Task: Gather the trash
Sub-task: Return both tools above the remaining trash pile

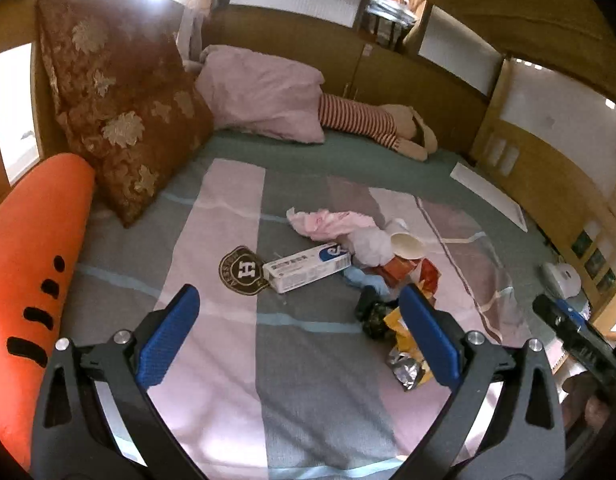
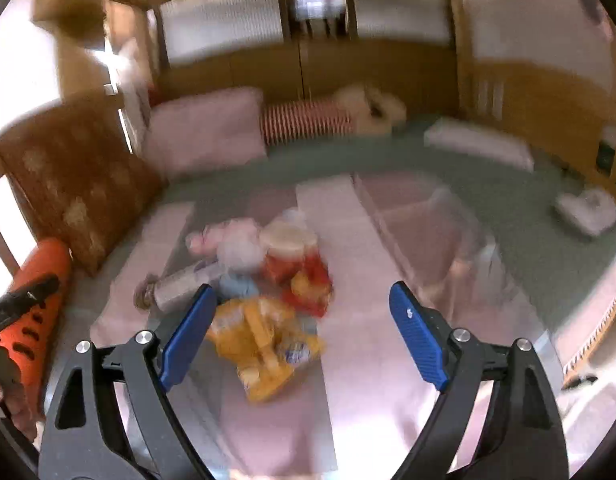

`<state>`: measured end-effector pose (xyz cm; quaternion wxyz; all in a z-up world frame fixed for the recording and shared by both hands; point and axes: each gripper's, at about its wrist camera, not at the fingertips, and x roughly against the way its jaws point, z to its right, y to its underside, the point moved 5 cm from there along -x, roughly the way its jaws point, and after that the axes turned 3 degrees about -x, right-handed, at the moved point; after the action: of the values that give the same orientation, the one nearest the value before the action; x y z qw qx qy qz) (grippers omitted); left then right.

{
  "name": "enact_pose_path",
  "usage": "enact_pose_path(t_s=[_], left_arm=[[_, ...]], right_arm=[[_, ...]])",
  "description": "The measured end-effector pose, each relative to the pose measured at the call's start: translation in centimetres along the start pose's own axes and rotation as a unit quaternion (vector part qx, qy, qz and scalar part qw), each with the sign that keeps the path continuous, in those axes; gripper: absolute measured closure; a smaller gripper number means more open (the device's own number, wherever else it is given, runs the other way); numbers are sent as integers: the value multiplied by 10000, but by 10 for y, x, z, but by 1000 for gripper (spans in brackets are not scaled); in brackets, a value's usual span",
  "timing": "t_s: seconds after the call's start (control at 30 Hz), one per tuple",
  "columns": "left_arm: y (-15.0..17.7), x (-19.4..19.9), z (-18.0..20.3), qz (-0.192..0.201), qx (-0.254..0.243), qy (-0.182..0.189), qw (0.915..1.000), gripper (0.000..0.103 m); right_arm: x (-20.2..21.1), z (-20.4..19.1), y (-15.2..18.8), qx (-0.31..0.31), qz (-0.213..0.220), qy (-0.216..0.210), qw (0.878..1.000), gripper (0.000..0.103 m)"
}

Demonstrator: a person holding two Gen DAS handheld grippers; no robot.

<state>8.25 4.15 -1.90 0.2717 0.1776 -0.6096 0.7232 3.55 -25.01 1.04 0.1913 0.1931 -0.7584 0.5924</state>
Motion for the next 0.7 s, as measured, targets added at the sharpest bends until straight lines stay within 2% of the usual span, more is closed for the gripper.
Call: enact_pose_path(t_s=[0.03, 0.17, 0.7], left_arm=[[1, 3, 5, 23, -26, 77, 10000, 4], [2, 5, 24, 74, -267, 95, 9996, 4], [19, -12, 38, -193, -512, 69, 9985, 4]], right_arm=[[5, 2, -2, -109, 122, -89, 9998, 16], [2, -1, 3, 114, -18, 37, 9999, 16], [-7, -3, 4, -2, -124, -47, 9999, 16]])
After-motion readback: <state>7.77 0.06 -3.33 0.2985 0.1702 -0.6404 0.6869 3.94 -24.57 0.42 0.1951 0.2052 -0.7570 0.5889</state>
